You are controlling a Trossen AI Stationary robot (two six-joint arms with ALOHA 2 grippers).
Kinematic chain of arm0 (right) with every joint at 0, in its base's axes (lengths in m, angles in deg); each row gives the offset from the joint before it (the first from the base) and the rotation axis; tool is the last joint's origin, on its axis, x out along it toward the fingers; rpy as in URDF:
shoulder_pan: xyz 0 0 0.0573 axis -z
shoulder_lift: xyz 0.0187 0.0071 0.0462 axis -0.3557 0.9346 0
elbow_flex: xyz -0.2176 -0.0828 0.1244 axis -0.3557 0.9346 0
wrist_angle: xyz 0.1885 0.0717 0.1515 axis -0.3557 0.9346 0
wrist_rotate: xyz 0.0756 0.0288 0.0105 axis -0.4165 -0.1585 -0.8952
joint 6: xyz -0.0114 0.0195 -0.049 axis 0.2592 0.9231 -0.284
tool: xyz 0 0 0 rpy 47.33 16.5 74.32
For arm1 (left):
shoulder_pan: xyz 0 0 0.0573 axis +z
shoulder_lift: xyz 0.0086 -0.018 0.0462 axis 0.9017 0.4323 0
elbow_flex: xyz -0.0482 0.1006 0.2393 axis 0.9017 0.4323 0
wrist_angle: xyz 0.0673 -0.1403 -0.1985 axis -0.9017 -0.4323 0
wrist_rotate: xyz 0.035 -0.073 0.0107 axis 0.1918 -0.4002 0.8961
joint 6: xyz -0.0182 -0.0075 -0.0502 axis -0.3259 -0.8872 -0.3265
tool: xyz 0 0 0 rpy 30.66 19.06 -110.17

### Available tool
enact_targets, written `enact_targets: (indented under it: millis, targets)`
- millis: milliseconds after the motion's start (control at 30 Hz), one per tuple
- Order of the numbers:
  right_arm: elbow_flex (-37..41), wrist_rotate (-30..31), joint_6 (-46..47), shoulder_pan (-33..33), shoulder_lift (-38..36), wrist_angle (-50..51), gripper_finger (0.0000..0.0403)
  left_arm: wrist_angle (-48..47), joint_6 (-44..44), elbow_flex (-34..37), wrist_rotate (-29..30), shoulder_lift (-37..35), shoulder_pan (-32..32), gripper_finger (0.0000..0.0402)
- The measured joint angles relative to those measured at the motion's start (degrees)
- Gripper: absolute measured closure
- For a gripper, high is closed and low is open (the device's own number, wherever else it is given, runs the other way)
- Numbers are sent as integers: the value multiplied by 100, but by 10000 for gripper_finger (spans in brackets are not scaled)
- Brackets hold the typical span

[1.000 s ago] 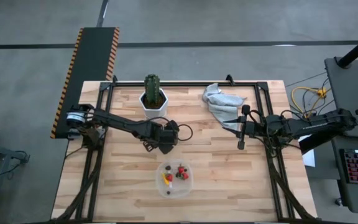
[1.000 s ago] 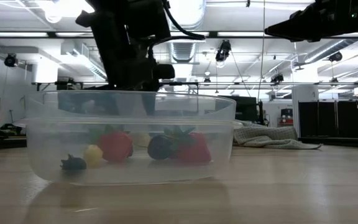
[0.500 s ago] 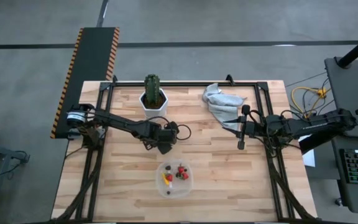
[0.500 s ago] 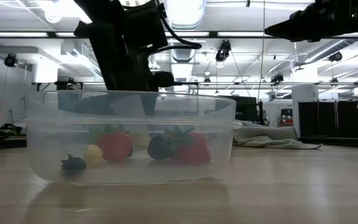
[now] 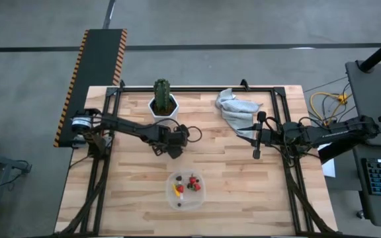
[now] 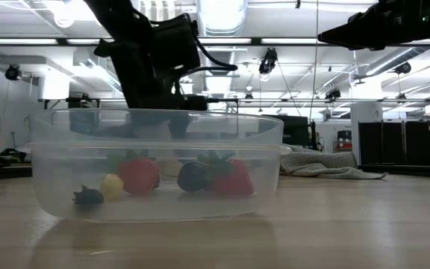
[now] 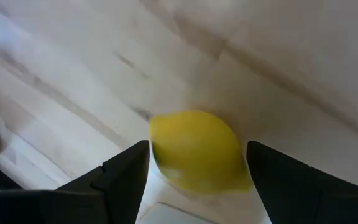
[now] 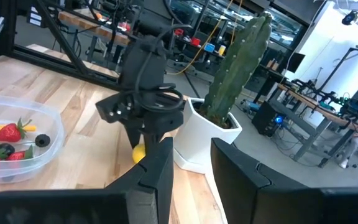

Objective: Pick and placing Produce into tupperware
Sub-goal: Put the yellow lemon into the transparent container

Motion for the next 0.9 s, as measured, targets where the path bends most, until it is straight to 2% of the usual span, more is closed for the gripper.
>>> enact_targets:
  millis: [533,733,900]
  targets:
    - [2,0,0,1,0,-4,303,197,-17,63,-36,2,288,147]
    - [0,0,-42,2,1,-4,303,229,12,69,-463,2,410,147]
    - [2,0,-47,2,-1,-3,303,260,31,69,-500,2,408,147]
